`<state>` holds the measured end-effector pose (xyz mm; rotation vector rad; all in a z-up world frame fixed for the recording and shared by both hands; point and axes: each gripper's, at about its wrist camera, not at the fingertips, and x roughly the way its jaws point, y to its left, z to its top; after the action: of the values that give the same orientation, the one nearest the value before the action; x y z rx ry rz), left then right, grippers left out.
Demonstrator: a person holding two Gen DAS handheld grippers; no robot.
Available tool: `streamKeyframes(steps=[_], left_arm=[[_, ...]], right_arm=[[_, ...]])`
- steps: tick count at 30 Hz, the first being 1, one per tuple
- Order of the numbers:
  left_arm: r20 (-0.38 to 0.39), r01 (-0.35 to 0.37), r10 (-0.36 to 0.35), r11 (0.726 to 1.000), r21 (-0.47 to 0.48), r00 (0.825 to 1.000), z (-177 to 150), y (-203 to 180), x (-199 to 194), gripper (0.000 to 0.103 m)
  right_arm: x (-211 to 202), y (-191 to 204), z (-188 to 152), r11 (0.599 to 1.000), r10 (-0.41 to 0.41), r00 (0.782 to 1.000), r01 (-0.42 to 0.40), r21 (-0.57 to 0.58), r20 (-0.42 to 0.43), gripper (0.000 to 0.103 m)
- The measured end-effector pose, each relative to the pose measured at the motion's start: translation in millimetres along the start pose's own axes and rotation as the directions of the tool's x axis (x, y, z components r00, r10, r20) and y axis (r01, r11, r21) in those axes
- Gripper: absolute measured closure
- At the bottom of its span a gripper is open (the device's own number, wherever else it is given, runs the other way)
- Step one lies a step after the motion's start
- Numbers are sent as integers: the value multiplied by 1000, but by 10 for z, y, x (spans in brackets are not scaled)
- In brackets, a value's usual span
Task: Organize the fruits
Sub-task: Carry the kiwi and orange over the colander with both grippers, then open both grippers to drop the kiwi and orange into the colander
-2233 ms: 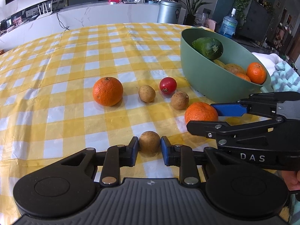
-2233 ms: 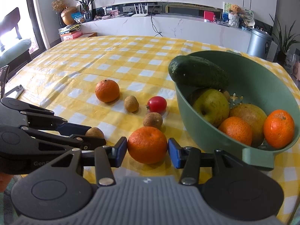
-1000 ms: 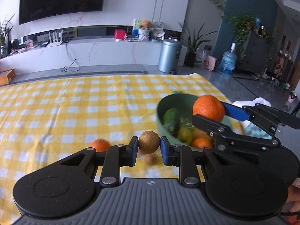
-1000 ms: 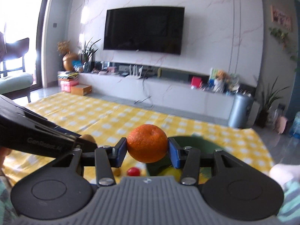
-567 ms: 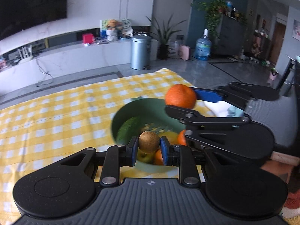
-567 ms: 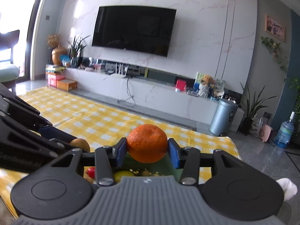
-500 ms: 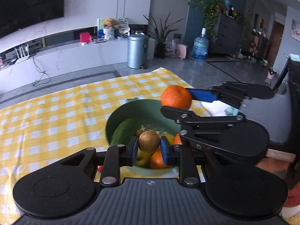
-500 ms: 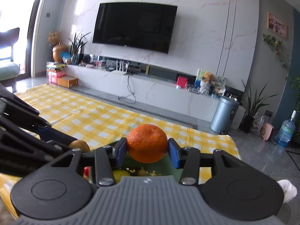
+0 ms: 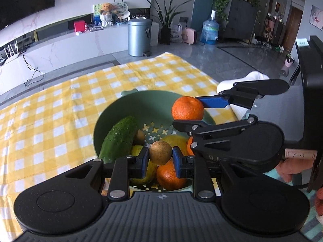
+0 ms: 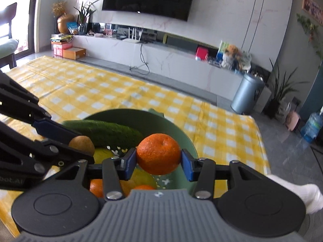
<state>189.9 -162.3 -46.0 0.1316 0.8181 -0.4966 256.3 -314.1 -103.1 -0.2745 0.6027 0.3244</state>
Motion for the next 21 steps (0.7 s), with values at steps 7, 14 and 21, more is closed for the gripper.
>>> streamKeyframes(steps=[7,14,21], left_arm=[[-21,0,0,1000,2,1000,-33,32,104,75],[-50,-6,7,1000,7,999,-80,39,179,75],[-49,-5,5,1000,5,999,-107,52,194,74]], right_arm=[[148,37,-29,1000,-4,998,4,-4,-56,58],[239,74,-44,1000,4,997,-5,-20,-84,58],[266,104,-52,999,-6,996,3,-34,-93,58]])
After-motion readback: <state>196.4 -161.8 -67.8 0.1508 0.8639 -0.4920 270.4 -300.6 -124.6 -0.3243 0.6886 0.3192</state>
